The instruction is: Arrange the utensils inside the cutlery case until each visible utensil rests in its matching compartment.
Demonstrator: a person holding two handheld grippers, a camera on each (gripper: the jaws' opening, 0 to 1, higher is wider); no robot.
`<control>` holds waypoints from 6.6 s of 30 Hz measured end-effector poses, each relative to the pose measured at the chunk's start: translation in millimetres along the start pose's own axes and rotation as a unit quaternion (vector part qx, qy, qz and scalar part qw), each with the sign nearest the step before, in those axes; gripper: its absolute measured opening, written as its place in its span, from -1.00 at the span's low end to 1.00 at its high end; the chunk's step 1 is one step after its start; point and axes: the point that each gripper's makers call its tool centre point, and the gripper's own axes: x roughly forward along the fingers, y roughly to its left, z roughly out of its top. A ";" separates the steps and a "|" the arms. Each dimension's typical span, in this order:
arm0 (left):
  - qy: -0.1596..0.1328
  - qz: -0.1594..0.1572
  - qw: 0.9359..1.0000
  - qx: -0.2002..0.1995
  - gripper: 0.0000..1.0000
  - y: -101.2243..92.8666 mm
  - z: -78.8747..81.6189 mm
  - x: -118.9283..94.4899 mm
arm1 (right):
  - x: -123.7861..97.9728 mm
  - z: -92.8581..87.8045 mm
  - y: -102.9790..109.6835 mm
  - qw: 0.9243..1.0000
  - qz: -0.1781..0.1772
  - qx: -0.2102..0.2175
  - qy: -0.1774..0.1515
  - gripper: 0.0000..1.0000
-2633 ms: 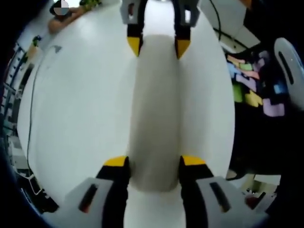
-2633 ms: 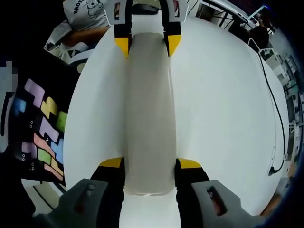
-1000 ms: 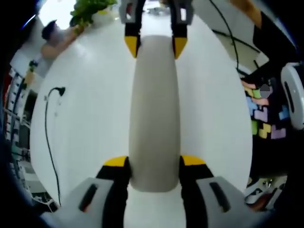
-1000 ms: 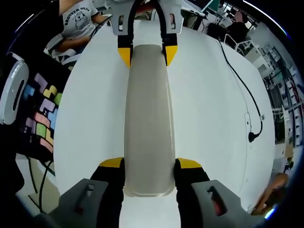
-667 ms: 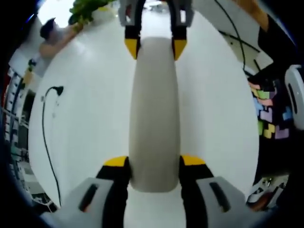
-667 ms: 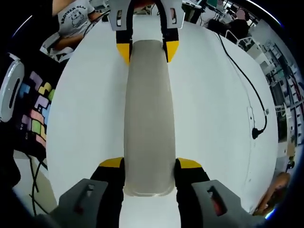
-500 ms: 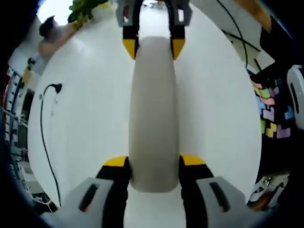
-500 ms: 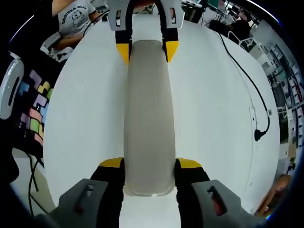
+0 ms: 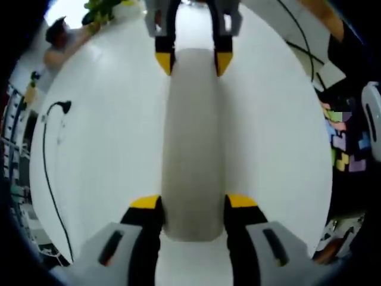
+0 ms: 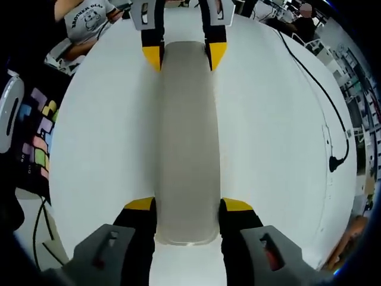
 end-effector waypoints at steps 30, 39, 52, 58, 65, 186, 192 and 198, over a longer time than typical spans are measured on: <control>-0.009 -0.028 1.000 -0.010 -0.11 3.2 0.9 4.6 | -0.1 -1.7 4.7 0.999 0.026 0.026 -0.014 0.01; 0.000 -0.004 1.000 0.004 0.23 11.0 -2.2 -2.1 | -15.5 3.0 3.1 0.998 0.013 0.035 -0.041 0.15; -0.116 0.073 0.990 -0.005 1.00 19.0 16.3 -60.3 | -90.7 28.6 -31.2 0.970 -0.151 0.056 -0.184 0.78; -0.165 0.106 0.980 -0.032 1.00 28.5 23.4 -77.4 | -111.3 33.6 -33.4 0.953 -0.194 0.060 -0.224 0.99; -0.246 0.149 0.953 -0.095 1.00 40.4 36.6 -102.8 | -130.3 39.1 -34.6 0.921 -0.233 0.105 -0.294 0.99; -0.518 0.372 0.719 -0.276 0.87 -48.5 -45.3 -192.0 | -209.8 -118.3 87.6 0.650 -0.527 0.322 -0.443 0.77; -0.526 0.372 0.714 -0.276 0.87 -49.5 -45.4 -197.0 | -207.6 -113.8 87.4 0.655 -0.522 0.320 -0.443 0.77; -0.522 0.376 0.714 -0.277 0.87 -50.5 -47.7 -197.8 | -205.7 -112.0 90.0 0.657 -0.521 0.320 -0.441 0.76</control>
